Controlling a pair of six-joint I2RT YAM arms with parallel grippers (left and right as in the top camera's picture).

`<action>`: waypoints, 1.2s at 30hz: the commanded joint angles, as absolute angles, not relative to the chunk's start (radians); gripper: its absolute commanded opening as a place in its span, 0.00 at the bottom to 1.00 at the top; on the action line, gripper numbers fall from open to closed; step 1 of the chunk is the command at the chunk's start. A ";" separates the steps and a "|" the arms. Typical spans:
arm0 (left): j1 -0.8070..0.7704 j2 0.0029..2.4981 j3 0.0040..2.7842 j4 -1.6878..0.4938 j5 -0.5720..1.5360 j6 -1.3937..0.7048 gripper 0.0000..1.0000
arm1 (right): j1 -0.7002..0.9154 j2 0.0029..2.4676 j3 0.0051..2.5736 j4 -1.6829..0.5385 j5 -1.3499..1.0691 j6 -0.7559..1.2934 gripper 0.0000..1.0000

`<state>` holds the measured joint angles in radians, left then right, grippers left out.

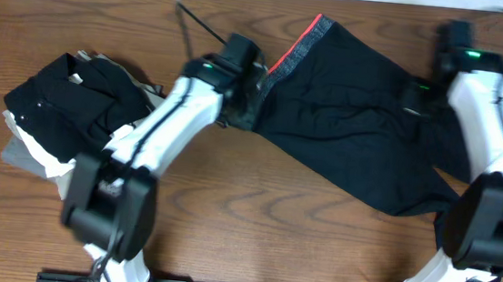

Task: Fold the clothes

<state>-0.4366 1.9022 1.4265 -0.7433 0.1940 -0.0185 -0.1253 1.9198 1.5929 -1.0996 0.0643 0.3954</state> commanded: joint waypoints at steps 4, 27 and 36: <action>-0.466 2.010 1.414 -0.705 0.170 0.007 0.19 | -0.382 1.929 1.492 -1.051 0.043 0.467 0.01; -0.465 2.038 1.414 -0.783 0.136 0.006 0.09 | -0.728 1.933 1.116 -0.559 0.015 0.631 0.01; -0.465 2.022 1.420 -0.809 0.126 0.006 0.09 | -0.740 1.933 1.117 -0.419 0.015 0.567 0.01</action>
